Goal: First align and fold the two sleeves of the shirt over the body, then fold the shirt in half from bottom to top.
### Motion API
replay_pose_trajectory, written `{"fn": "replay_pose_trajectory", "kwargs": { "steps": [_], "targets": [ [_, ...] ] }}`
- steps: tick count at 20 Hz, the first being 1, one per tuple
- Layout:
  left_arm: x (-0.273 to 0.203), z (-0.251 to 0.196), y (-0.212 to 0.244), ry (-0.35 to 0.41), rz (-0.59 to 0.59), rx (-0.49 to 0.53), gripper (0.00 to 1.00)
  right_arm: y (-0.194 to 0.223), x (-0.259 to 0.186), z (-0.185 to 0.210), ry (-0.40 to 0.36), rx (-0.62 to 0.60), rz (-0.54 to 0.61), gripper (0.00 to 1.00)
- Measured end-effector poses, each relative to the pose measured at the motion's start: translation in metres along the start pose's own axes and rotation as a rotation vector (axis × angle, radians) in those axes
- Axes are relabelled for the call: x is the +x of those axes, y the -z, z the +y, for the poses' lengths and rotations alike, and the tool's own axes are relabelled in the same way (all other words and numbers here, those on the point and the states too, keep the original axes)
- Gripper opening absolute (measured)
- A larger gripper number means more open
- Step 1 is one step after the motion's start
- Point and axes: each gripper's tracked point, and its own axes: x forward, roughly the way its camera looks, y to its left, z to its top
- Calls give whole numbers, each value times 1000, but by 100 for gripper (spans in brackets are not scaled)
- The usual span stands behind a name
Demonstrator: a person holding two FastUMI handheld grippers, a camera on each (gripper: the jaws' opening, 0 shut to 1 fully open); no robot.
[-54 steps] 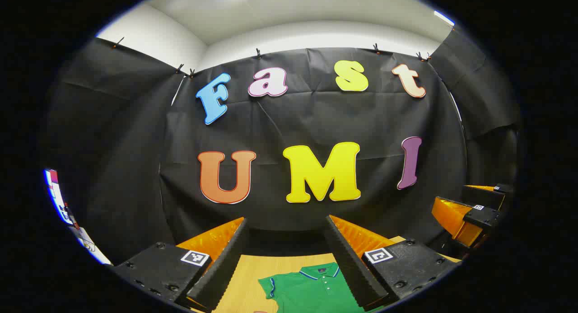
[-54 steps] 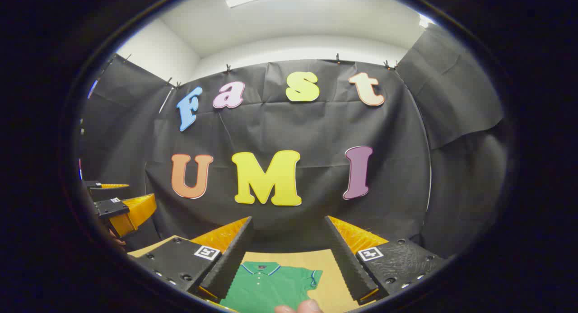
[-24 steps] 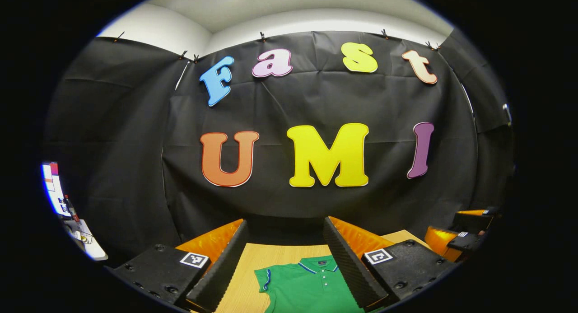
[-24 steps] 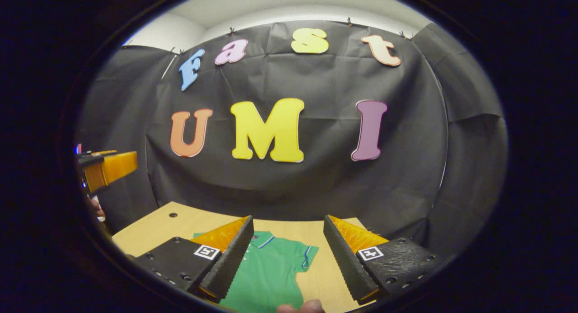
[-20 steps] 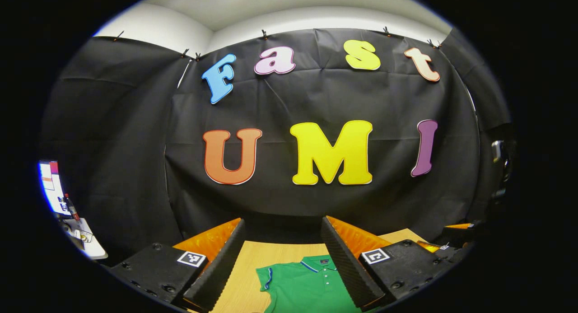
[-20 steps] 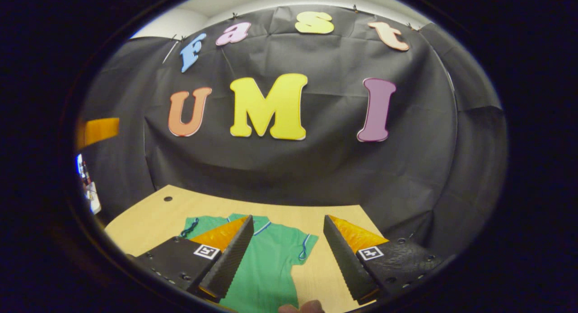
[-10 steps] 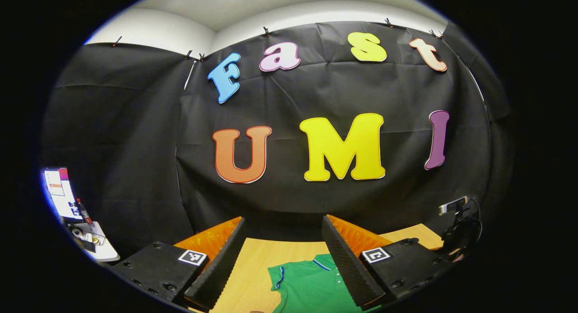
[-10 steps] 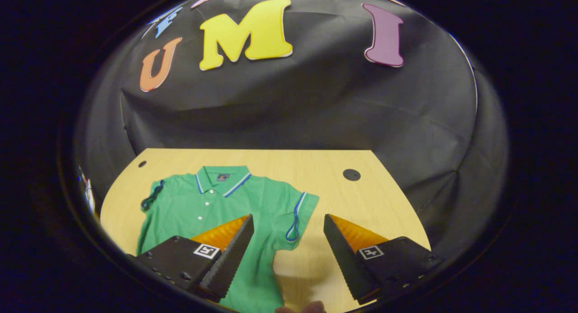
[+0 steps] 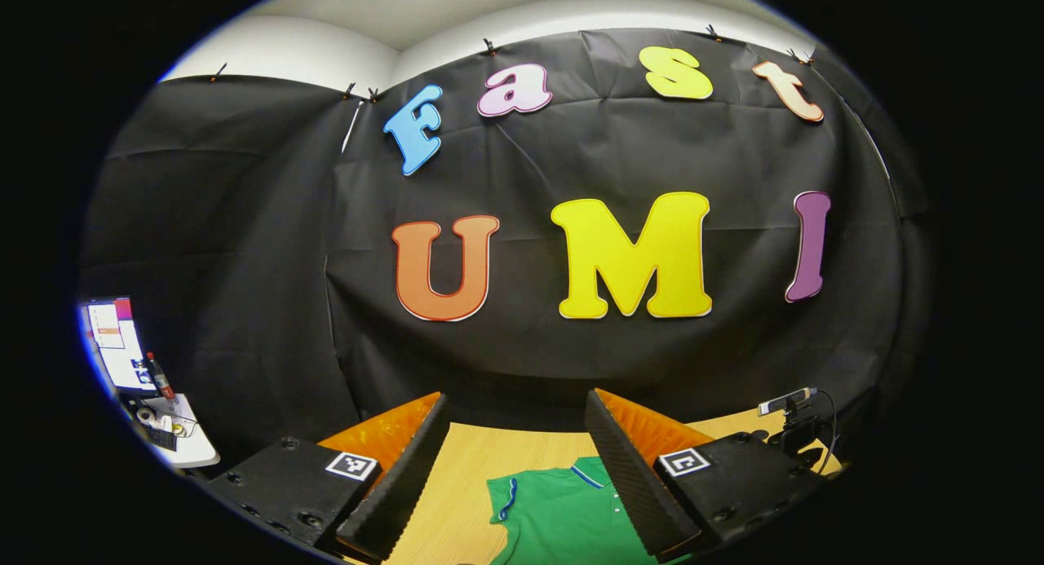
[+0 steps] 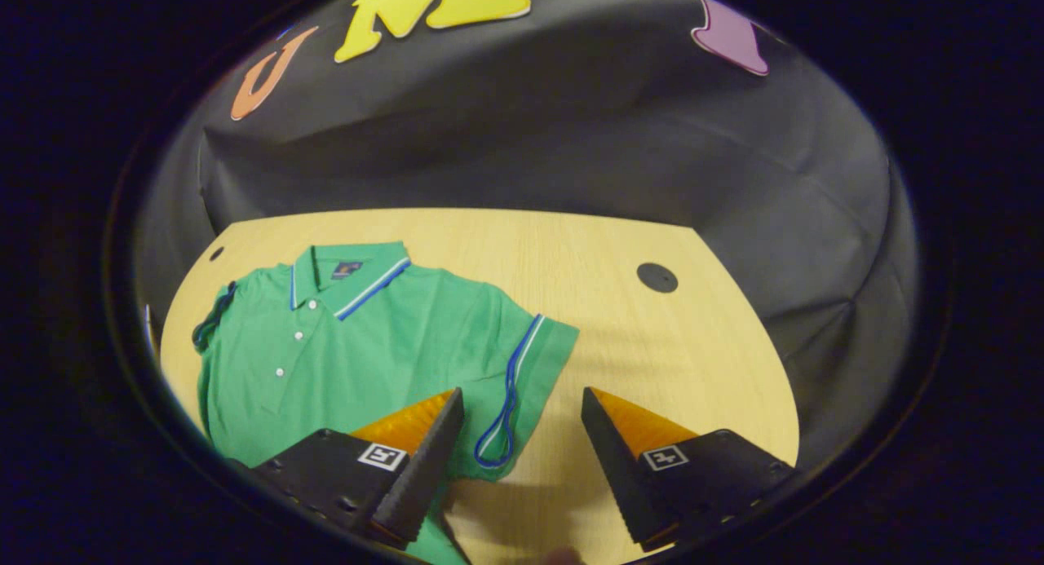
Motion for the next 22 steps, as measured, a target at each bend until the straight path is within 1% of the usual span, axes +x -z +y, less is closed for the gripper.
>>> {"fn": "replay_pose_trajectory", "kwargs": {
  "steps": [1, 2, 3, 4, 5, 6, 7, 8, 9, 10, 12, 13, 17, 19, 22],
  "targets": [
    [1, 0, 2, -2, 4, 1, 100, 3, 4, 2, -9, 13, 22, 84],
    [4, 1, 3, -4, 8, 2, 100, 3, 9, 1, -9, 28, 35, 75],
    [5, 1, 5, -5, 17, 4, 100, 6, 13, -1, -10, 39, 52, 68],
    [6, 1, 7, -7, 21, 5, 100, 7, 17, -2, -16, 59, 65, 56],
    [7, 1, 6, -11, 20, 5, 100, 9, 20, 0, -25, 79, 85, 50],
    [7, 1, 5, -8, 16, 6, 100, 8, 20, 1, -41, 111, 91, 36],
    [9, 1, 5, -8, 15, 11, 100, 8, 22, 1, -47, 123, 97, 32],
    [9, 1, 8, -6, 15, 12, 100, 8, 25, -2, -44, 120, 99, 31],
    [10, -1, 8, 0, 17, 11, 100, -2, 8, -10, -23, 127, 94, 31],
    [11, -2, 8, 4, 20, 9, 100, 7, 24, -9, -20, 131, 96, 1],
    [12, -2, 8, 7, 20, 6, 100, 6, 13, -9, -22, 122, 101, 1],
    [12, -1, 9, 9, 21, 6, 100, 2, 11, -7, -30, 127, 90, 0],
    [11, 5, 12, 2, 25, -1, 100, -28, -10, 2, -39, 123, -1, 0],
    [9, 11, 12, -5, 25, -6, 100, -43, -25, 17, -59, 110, -34, 0],
    [4, 21, 11, -22, 21, -12, 100, -62, -40, 53, -107, 87, -66, 0]
  ]
}}
